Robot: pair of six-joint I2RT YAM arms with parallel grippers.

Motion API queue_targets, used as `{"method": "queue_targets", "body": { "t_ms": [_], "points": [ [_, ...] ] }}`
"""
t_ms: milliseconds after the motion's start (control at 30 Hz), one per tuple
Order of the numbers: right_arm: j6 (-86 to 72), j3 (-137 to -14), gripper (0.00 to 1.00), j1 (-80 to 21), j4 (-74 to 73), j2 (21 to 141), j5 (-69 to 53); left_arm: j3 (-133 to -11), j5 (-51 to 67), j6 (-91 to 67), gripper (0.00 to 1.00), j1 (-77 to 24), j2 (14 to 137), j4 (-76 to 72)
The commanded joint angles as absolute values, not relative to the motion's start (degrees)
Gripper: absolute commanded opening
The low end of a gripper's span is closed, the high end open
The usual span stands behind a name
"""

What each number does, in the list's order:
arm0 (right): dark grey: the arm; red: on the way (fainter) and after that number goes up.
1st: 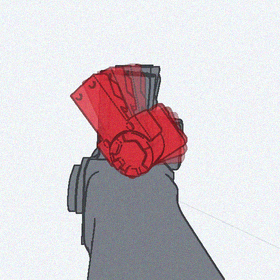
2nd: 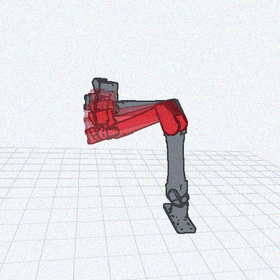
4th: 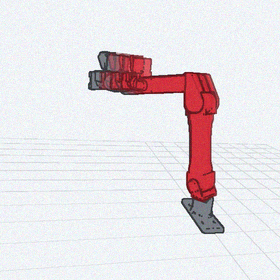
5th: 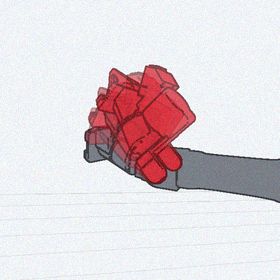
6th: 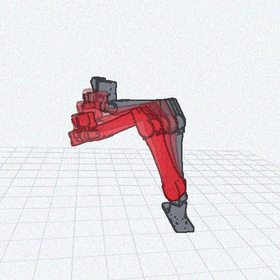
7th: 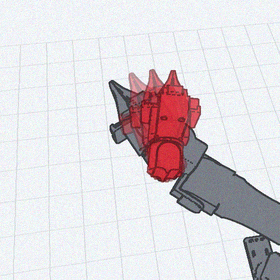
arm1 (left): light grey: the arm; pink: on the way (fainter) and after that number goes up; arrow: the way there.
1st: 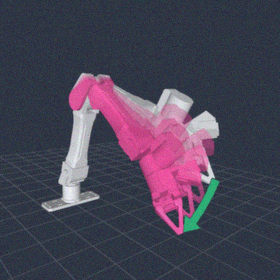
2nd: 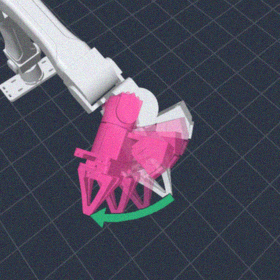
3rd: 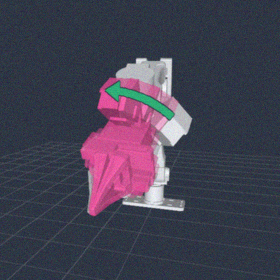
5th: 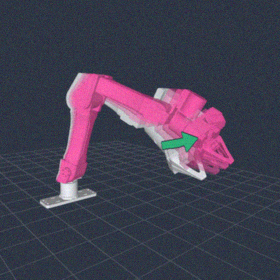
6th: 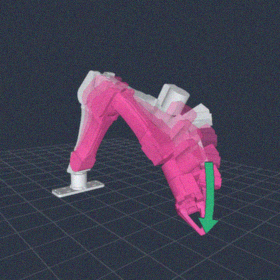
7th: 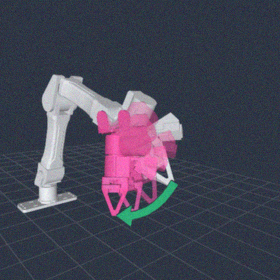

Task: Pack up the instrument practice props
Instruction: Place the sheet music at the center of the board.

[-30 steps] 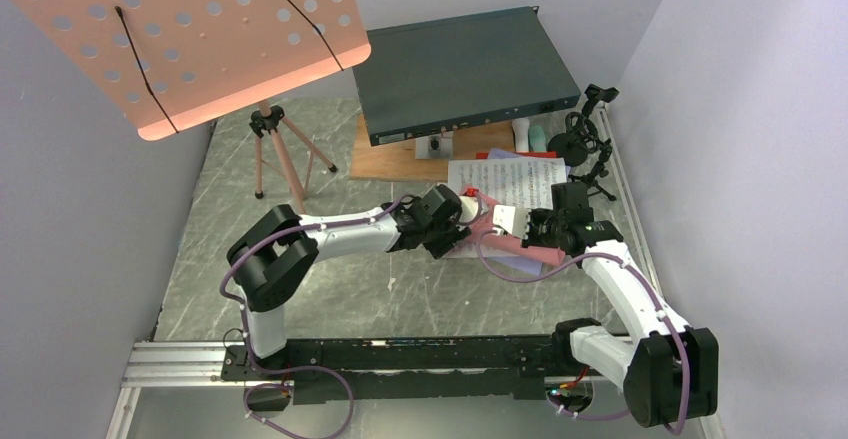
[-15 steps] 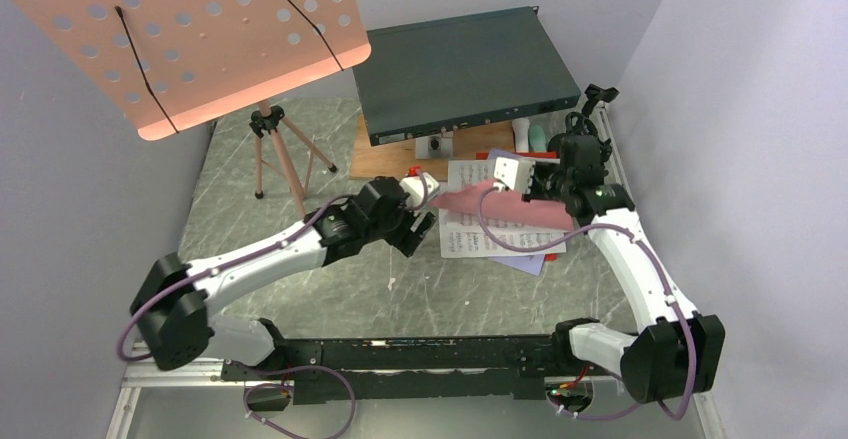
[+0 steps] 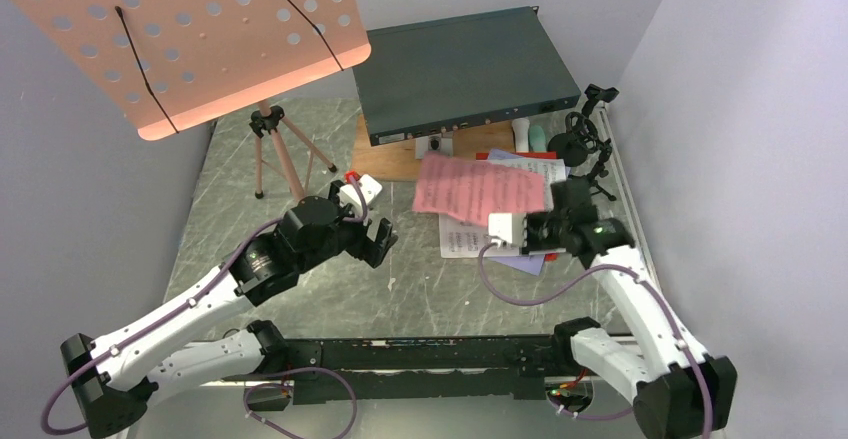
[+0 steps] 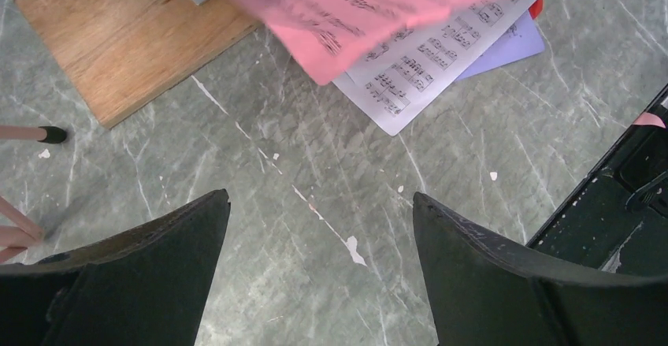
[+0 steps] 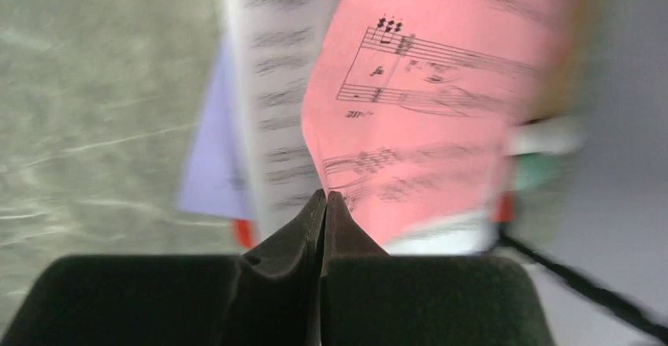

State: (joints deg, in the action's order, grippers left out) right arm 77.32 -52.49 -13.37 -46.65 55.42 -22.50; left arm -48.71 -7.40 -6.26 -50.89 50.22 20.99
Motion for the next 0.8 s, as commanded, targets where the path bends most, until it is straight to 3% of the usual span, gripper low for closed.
{"method": "queue_targets", "body": {
  "t_ms": [0, 100, 300, 600, 767],
  "points": [
    [74.57, -34.53, 0.00, -12.99, -34.38, 56.39, -9.30, -47.91, -7.87, -7.91, 0.92, -50.71, 48.71, 21.57],
    [71.05, -30.02, 0.00, -10.70, -20.85, 59.90, -2.80, -48.10, -7.08, -8.20, 0.91, -50.71, 49.22, 21.73],
    [67.74, -31.82, 0.00, -7.74, -11.84, 65.17, -2.12, -47.71, -4.78, -9.34, 0.91, -50.69, 49.57, 22.41],
    [73.34, -33.51, 0.00, -7.90, -14.02, 59.82, -8.04, -46.54, -4.21, -9.63, 0.91, -50.68, 48.20, 22.49],
    [74.14, -33.86, 0.00, -7.74, -12.71, 63.00, -4.39, -47.38, -4.08, -9.57, 0.91, -50.67, 48.78, 22.55]
  ]
}}
